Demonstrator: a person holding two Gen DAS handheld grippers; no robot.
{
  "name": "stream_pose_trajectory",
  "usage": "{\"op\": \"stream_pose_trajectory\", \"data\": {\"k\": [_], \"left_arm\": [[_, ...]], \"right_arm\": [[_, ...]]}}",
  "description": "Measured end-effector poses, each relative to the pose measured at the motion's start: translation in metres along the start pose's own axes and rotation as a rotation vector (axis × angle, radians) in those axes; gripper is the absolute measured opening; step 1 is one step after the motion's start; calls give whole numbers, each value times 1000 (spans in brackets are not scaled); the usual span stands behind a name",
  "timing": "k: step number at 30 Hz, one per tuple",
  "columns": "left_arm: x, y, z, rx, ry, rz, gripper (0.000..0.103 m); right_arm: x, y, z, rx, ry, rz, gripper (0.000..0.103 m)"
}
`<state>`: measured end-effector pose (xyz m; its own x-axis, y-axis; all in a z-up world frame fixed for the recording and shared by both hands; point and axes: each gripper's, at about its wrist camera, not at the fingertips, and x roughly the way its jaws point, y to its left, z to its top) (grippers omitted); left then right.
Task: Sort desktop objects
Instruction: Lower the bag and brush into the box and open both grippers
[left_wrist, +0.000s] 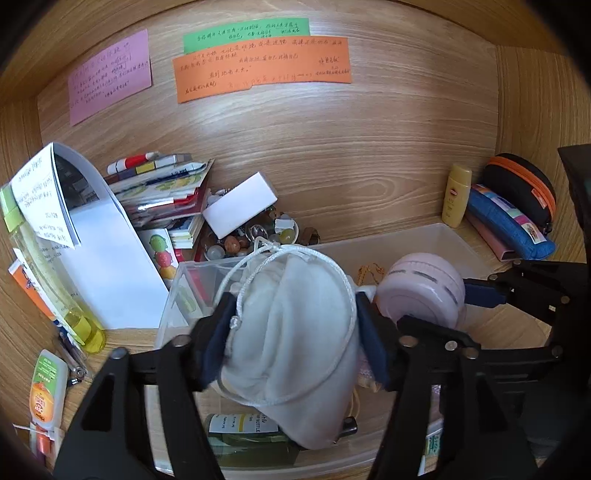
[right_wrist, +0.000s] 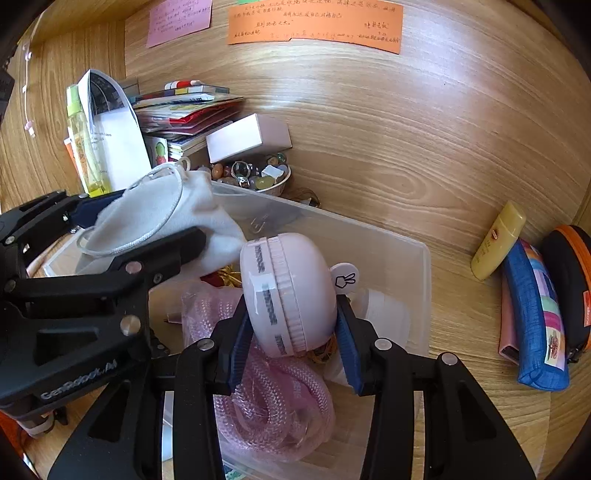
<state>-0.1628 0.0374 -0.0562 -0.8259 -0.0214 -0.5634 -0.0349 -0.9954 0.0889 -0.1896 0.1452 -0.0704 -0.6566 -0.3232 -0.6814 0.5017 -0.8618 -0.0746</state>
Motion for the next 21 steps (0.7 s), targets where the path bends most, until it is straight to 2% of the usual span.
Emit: {"op": "stream_pose_trajectory", "data": {"k": [1,3,11,13,15,21], "left_arm": [[0,2,0,-12,3,1,76],[2,6,0,-37,21,-20,80],[-1,9,-2,-64,36,-40,82],[-5,9,-2,-67,21,-37,90],[-9,9,-1,-74,0,-31,93],[-16,20,4,-125,-17,-37,94]], "right_arm": [[0,0,0,-2,-2,-4,39],[1,0,0,1,-3,3,39],[-2,2,1,-10,-18,3,41],[-5,3,1,-13,-30,3,48],[-10,6,1,-20,-51,-6,53],[-22,8,3,-32,-93,-26,72]]}}
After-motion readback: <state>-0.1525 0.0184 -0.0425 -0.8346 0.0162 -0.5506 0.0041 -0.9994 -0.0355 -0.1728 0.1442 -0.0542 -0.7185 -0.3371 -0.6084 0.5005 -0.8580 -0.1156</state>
